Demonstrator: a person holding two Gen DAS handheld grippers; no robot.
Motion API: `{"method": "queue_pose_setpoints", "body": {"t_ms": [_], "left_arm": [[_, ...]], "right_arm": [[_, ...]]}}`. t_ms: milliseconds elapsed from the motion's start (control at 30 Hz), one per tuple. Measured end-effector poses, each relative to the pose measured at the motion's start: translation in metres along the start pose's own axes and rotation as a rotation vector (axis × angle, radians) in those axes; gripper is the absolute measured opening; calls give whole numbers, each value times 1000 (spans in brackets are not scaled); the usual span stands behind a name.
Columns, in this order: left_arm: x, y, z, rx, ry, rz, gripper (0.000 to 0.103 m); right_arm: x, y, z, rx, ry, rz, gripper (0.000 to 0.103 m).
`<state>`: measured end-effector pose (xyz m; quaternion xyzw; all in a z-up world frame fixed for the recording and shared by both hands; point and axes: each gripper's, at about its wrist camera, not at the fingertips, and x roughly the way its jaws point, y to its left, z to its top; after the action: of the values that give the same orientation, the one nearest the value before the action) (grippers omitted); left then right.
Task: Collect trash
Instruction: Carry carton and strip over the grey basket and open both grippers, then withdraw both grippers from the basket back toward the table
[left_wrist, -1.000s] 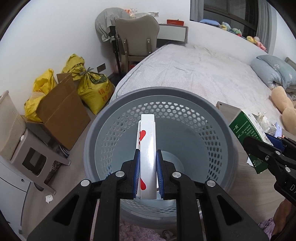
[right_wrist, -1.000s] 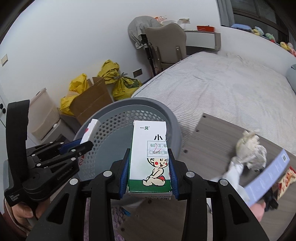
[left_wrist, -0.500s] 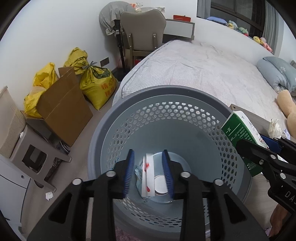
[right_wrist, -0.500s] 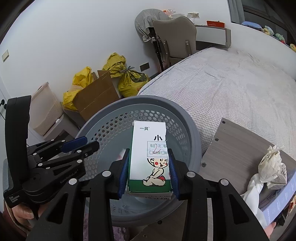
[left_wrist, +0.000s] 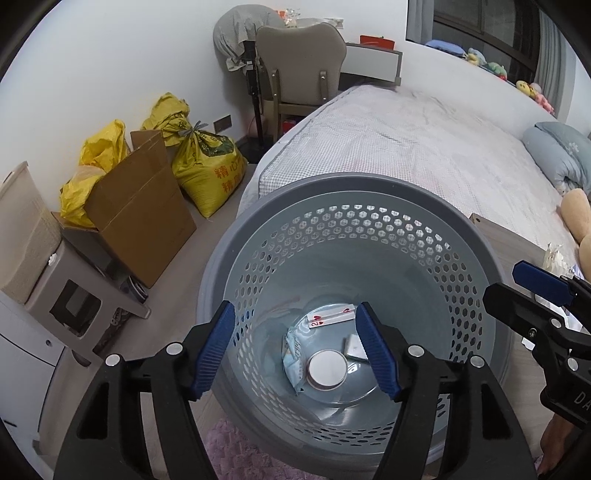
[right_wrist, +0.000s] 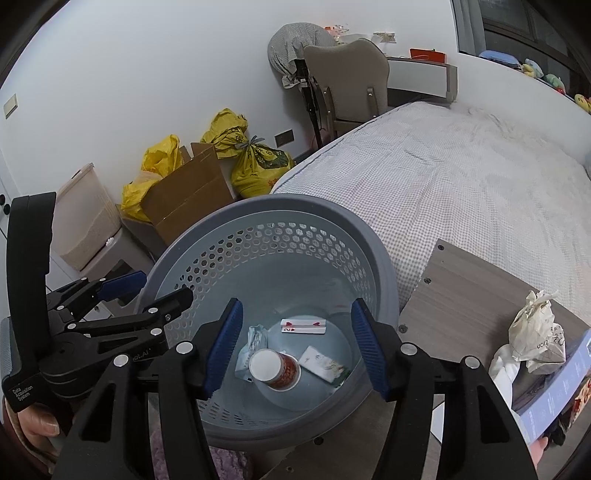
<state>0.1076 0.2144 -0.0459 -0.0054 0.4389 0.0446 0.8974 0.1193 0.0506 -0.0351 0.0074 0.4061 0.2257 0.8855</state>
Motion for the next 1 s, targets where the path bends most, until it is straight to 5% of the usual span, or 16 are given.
{"method": "queue_pose_setpoints", "body": {"t_ms": [300, 1000], "left_arm": [[-13, 7, -1, -20, -26, 48, 85], [-60, 5, -3, -18, -142, 57, 91]], "right_arm": [[-5, 6, 1, -9, -9, -17, 59], [-46, 16, -10, 3, -67, -137, 67]]}}
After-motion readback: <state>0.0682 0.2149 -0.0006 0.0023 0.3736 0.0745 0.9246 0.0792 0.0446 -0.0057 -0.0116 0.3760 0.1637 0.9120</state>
